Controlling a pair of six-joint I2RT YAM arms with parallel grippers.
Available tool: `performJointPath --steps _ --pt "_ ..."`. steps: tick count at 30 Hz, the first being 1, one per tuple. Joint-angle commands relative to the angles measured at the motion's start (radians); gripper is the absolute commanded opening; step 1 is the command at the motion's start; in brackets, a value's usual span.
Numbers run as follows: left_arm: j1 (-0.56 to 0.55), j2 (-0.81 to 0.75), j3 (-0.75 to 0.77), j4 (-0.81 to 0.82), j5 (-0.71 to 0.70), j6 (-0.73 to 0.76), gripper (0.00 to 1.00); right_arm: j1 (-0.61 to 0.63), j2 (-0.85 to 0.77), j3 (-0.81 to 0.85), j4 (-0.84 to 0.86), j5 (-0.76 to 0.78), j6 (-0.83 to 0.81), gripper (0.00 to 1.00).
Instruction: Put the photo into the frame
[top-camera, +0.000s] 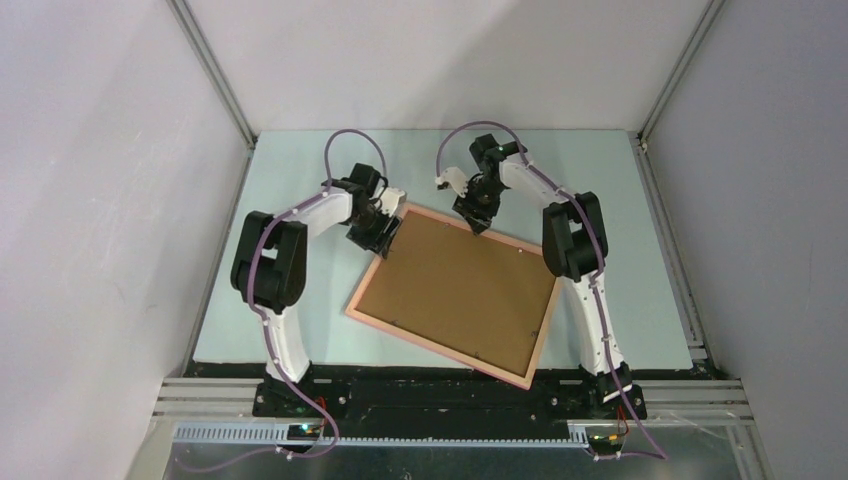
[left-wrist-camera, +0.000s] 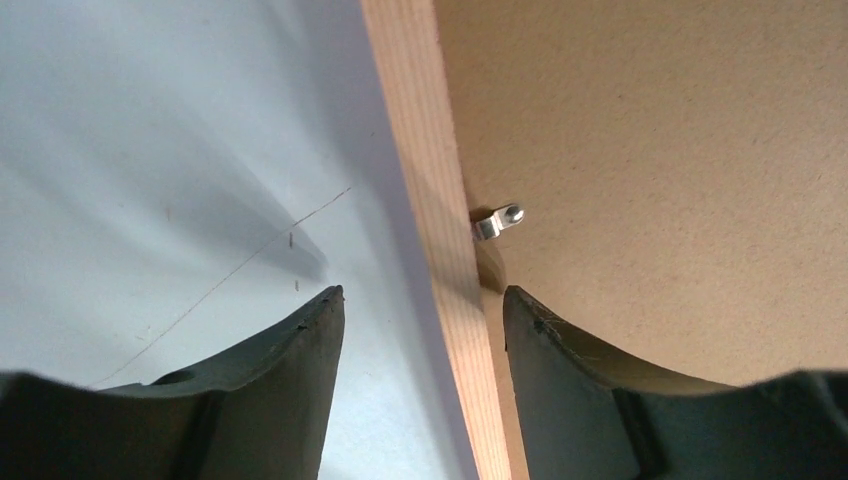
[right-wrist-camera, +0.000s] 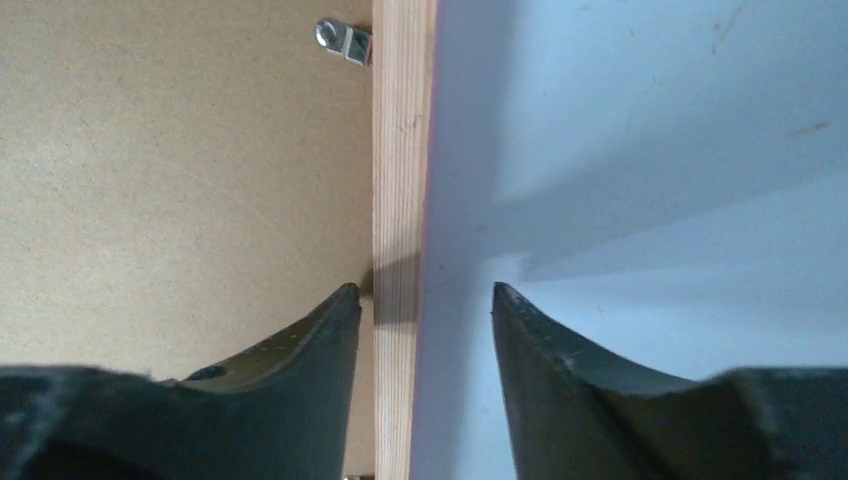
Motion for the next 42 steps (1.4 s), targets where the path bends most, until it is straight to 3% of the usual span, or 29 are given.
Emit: performJointPath --steps 1,8,17,27,32,42 --pt "0.039 -0.062 -0.021 0.004 0.051 -0.026 0.63 -0.022 -0.131 -0.047 0.083 -0.006 0.08 0.58" --pt "0.06 -0.063 -0.04 0.003 0.117 -0.044 0.6 -0.084 -0.328 -0.232 0.161 0.041 0.234 0.68" --pt "0.064 -0.066 -0.063 0.003 0.149 -0.058 0.61 -0.215 -0.615 -0.645 0.229 0.114 0.398 0.72" --pt "0.069 -0.078 -0.068 0.004 0.156 -0.059 0.63 -0.403 -0.849 -0.979 0.2 0.053 0.412 0.75" --pt "0.071 -0.075 -0.063 0.004 0.17 -0.066 0.63 -0.456 -0.867 -1.06 0.218 0.033 0.406 0.75" --pt "0.073 -0.08 -0.092 0.009 0.204 -0.075 0.64 -0.46 -0.673 -1.035 0.238 -0.023 0.43 0.71"
